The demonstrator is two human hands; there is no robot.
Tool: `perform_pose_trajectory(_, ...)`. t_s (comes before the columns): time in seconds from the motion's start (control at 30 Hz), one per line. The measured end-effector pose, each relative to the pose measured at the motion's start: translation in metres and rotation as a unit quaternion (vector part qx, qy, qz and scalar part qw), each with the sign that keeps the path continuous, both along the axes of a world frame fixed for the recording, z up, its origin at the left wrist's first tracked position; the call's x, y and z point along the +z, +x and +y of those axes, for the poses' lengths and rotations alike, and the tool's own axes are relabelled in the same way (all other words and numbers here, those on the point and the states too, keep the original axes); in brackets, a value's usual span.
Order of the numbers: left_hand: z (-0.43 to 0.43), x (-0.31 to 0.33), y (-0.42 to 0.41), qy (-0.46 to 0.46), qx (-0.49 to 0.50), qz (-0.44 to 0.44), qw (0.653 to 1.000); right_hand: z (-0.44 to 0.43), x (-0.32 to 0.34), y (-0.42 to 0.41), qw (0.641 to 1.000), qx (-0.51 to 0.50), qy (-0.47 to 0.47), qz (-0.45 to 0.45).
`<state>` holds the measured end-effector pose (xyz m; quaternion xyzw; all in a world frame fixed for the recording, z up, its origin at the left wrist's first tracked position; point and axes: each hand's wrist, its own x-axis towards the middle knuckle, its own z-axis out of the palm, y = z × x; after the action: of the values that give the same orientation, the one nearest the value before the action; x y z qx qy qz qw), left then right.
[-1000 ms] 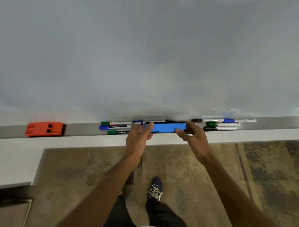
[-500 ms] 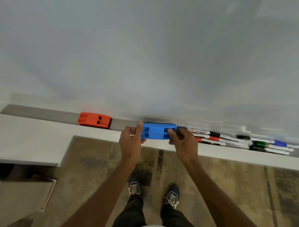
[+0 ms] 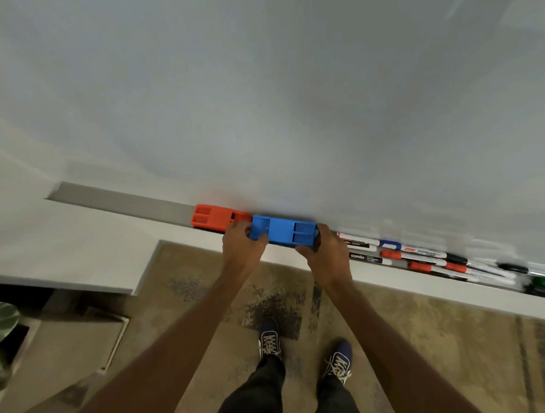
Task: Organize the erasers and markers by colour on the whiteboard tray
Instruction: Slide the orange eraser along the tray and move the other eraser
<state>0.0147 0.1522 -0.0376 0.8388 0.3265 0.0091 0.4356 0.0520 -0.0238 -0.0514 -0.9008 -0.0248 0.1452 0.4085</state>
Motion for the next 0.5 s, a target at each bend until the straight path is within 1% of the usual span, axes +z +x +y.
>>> perform_pose_trajectory(0.13, 0.013, -0.001, 0.008, 0.007, -0.041, 0.023, 0.999, 0.013, -0.009, 0.003, 1.0, -0.014, -0.011, 0.012)
perform_pose_trajectory(0.33, 0.018, -0.005, 0.007, 0.015, -0.074, 0.027, 0.997, 0.019, -0.017, 0.005, 0.999, -0.019, -0.023, 0.012)
perform_pose_trajectory(0.4, 0.02, -0.008, 0.006, 0.027, -0.081, 0.033, 0.996, 0.02, -0.017, 0.005, 0.999, -0.019, -0.031, 0.011)
perform_pose_trajectory(0.5, 0.021, -0.013, 0.003, 0.051, -0.116, 0.034, 0.991, 0.022, -0.018, 0.004, 0.998, -0.014, -0.062, 0.008)
